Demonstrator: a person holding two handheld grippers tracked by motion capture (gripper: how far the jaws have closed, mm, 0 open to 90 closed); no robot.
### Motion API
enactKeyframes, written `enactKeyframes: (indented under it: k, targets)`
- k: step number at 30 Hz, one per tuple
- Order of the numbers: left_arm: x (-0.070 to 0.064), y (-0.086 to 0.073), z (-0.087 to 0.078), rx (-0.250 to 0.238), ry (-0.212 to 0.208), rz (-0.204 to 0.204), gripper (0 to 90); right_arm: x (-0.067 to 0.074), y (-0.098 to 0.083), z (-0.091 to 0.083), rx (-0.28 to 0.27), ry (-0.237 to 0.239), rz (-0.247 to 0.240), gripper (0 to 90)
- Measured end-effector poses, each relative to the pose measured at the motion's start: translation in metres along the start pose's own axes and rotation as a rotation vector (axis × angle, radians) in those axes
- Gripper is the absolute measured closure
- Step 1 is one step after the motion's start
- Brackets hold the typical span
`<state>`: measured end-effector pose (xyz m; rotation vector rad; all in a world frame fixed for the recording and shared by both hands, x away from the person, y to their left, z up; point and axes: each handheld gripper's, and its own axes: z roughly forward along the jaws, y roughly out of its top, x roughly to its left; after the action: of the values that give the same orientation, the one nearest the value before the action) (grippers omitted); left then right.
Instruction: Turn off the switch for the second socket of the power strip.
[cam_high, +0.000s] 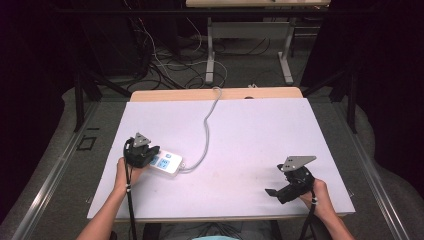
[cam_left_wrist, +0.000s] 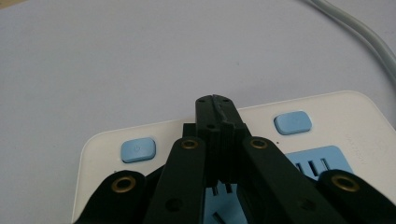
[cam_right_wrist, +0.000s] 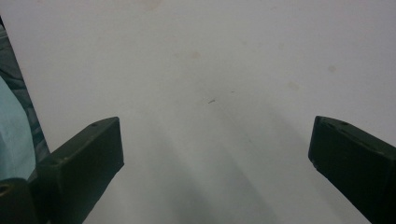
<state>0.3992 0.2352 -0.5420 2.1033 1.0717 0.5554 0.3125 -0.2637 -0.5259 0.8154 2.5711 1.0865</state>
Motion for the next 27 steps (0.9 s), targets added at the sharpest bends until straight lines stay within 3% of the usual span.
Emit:
enactKeyframes:
  k: [27]
  targets:
    - [-0.0003, 0.0009, -0.0001, 0.002, 0.0, -0.001, 90.0, 0.0005, -0.0003, 0.0, 0.0, -0.006, 0.001, 2.8]
